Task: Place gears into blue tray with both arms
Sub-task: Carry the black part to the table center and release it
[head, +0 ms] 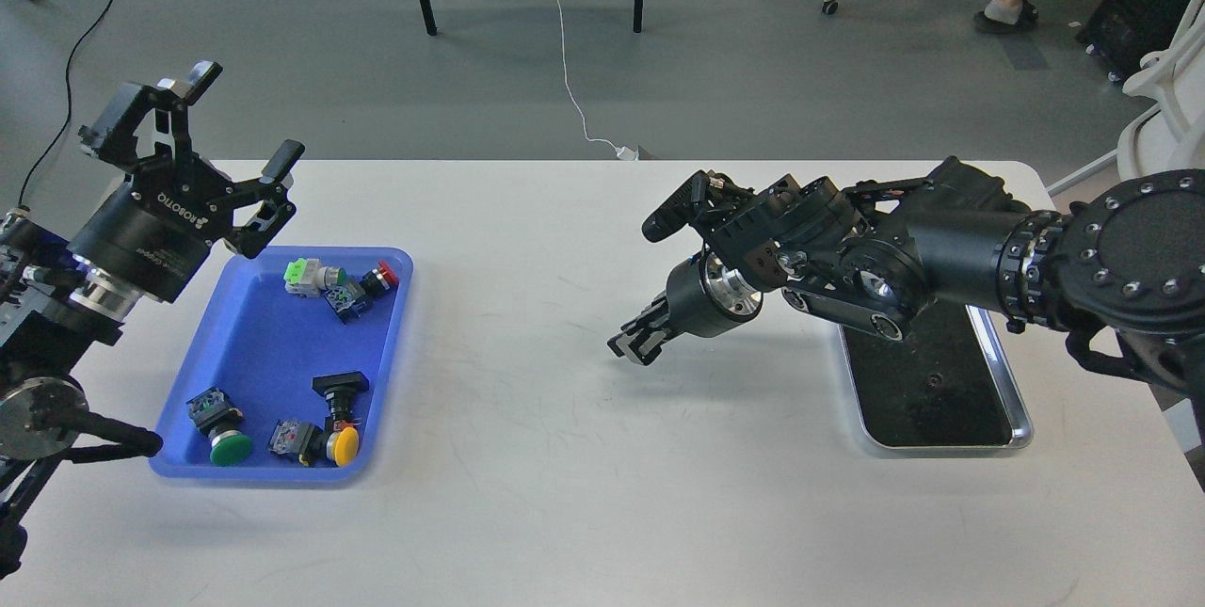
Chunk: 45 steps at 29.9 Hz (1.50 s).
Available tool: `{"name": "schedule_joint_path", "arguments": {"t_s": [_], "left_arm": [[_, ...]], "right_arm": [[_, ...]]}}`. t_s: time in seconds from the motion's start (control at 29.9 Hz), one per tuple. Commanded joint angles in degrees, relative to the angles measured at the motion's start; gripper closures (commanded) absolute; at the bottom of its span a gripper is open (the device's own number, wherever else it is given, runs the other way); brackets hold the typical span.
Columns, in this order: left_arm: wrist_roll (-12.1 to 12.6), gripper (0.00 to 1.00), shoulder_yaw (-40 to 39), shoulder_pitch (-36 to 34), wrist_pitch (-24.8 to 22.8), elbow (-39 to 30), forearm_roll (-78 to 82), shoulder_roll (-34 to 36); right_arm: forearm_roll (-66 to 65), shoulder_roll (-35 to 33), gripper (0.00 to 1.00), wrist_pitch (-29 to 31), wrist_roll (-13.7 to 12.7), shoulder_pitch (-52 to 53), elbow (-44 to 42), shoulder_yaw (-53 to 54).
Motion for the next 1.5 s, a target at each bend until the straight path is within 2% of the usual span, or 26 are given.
{"name": "schedule_joint_path", "arguments": {"t_s": [0.0, 0.23, 0.74, 0.84, 0.9, 0.97, 1.07, 1.27, 1.47], "left_arm": [[0.01, 0.02, -0.42, 0.39, 0.01, -0.07, 0.0, 0.05], [0.01, 0.02, -0.42, 0.65, 0.01, -0.24, 0.0, 0.05], [0.1, 0.02, -0.42, 0.91, 0.01, -0.24, 0.0, 0.05], [0.1, 0.02, -0.42, 0.91, 0.01, -0.24, 0.0, 0.14], [0.1, 0.02, -0.42, 0.91, 0.01, -0.24, 0.0, 0.14], [0.1, 0.02, -0.42, 0.91, 0.01, -0.24, 0.0, 0.14], [0.1, 0.02, -0.42, 0.91, 0.01, -0.24, 0.09, 0.14], [0.1, 0.02, -0.42, 0.91, 0.01, -0.24, 0.09, 0.14], [0.28, 0.02, -0.33, 0.65, 0.01, -0.24, 2.89, 0.05]], "right_arm": [[0.0, 0.0, 0.84, -1.56, 0.0, -1.02, -0.14, -0.57], [0.09, 0.0, 0.83, -2.18, 0.0, -2.16, 0.03, -0.57], [0.0, 0.0, 0.76, -2.27, 0.0, -3.04, -0.14, -0.75], [0.0, 0.0, 0.64, -2.27, 0.0, -2.95, -0.14, -0.75], [0.0, 0.0, 0.51, -2.35, 0.0, -2.95, -0.14, -0.75], [0.0, 0.0, 0.44, -2.36, 0.0, -2.95, -0.14, -0.75], [0.35, 0.0, 0.27, -3.32, 0.0, -2.86, 0.03, -0.57], [4.04, -0.52, 0.09, -4.73, 0.0, -2.16, 0.74, 2.49], [17.2, -12.46, 0.05, -4.64, 0.0, -6.1, 2.14, 14.87]]}}
